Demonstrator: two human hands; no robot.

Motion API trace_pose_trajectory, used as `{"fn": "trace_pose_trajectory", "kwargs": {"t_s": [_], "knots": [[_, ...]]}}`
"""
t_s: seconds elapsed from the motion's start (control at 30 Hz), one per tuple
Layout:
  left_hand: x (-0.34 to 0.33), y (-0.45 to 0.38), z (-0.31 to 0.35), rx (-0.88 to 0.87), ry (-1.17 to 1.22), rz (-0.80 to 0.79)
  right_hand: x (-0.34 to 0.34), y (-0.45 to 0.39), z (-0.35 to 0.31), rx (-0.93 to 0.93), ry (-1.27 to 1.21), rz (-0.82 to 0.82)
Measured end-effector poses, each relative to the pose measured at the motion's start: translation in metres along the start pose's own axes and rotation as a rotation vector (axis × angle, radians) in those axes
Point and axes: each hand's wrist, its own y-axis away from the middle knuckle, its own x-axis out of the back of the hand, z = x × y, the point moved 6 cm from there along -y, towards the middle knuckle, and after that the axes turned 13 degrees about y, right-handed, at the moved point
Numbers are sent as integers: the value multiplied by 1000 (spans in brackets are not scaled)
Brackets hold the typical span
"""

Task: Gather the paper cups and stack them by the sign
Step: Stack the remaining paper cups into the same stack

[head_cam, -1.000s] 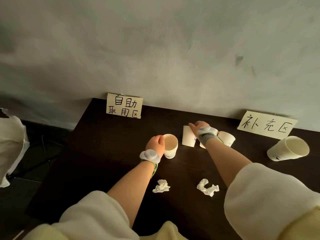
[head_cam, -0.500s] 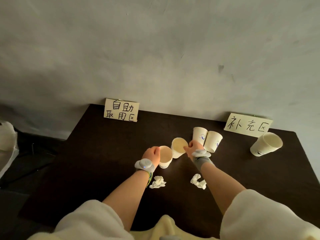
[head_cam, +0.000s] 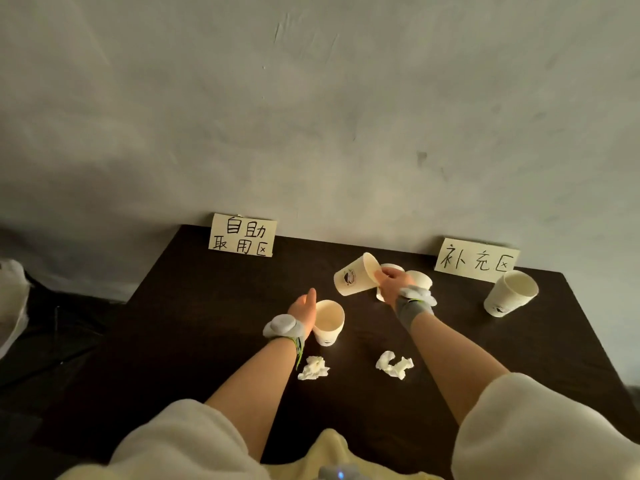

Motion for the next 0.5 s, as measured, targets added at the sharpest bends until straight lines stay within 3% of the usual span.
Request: {"fn": "trace_pose_trajectory", "kwargs": {"t_s": [0.1,0.3,0.5], "knots": [[2,12,18,-85,48,-14,-29,-46,12,82,56,-27],[1,19,11,-75,139,-36,-29,32,-29,210,124,-114],[-3,20,9,-90,66,-64,-37,40,-28,247,175,-78]]}}
